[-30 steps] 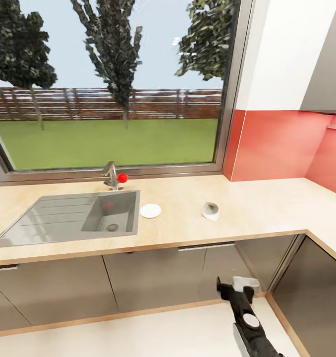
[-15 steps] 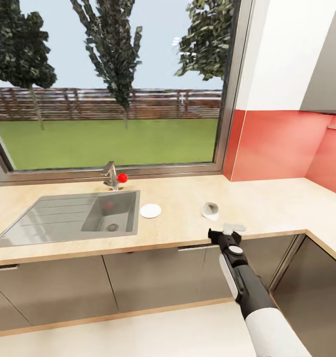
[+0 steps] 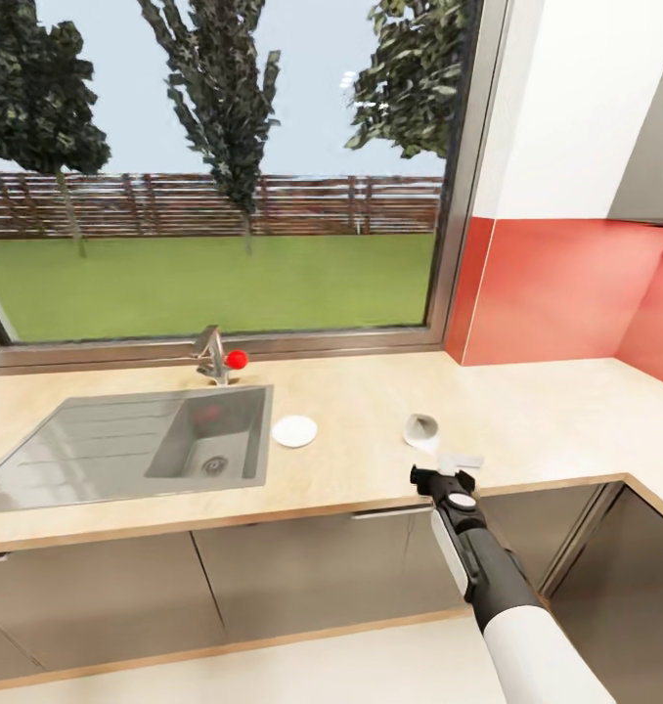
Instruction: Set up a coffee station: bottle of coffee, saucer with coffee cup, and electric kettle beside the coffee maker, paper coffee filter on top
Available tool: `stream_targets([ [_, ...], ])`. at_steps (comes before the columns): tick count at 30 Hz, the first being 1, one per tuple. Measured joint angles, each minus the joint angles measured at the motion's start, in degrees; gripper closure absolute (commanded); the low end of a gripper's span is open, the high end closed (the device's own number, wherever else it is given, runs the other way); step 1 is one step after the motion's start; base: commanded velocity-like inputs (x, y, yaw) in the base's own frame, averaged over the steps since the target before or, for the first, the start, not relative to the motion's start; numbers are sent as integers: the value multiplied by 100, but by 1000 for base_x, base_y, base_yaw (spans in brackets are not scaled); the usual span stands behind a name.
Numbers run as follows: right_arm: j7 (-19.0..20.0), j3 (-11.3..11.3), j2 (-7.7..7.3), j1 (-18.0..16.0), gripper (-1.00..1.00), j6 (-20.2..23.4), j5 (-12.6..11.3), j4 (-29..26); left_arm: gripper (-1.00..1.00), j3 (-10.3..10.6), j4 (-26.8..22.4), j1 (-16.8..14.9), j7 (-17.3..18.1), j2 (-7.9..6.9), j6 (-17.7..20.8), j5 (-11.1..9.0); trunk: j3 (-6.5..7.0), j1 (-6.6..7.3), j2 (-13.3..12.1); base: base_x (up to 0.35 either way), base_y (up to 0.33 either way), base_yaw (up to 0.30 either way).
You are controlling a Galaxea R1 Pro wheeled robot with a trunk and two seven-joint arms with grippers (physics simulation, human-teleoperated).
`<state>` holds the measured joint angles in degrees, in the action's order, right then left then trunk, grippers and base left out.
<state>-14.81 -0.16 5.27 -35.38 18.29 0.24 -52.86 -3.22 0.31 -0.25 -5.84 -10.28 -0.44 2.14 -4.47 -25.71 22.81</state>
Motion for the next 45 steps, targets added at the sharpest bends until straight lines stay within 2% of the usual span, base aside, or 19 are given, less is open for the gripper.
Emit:
stream_targets([
  [18,-11,0,-13,0,-100,-2,12,34,-100,-5,223,22,25,16,-3,0,0,-1,0,311,-81,0],
  [27,-15,0,-221,0,-100,-1,17,38,-100,-5,230,94,33,18,-4,1,0,-3,-1,44,-12,0],
  [45,-7,7,-256,3,-100,-9,16,47,-100,-5,230,106,36,13,-4,0,0,-3,-1,49,-29,0],
])
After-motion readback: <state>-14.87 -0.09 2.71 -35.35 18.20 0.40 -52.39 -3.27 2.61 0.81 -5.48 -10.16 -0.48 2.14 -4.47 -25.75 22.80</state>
